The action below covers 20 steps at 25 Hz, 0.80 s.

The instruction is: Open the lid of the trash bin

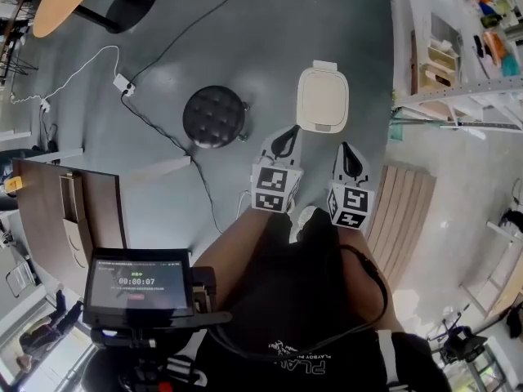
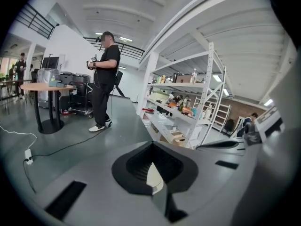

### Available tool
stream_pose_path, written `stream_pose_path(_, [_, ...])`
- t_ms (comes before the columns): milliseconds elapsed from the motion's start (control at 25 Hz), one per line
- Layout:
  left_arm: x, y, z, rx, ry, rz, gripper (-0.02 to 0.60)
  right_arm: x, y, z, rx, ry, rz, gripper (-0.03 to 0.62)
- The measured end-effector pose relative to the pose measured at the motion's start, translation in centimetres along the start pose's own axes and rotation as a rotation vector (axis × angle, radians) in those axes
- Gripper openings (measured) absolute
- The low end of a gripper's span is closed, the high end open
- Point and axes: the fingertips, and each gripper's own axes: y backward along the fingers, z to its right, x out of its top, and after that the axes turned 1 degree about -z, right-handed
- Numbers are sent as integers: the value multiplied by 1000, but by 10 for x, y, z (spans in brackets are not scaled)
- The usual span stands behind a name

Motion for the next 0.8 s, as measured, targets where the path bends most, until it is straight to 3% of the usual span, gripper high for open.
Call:
stream_pose_path(240, [-11,2,-9,35,-21,-22,-2,-3,-4,-6,16,1,-15,-3])
stream_pose_path(800, [-78,-94,-22,81,17,-129,-2,-84,-87,35,66,-37,-140,-3])
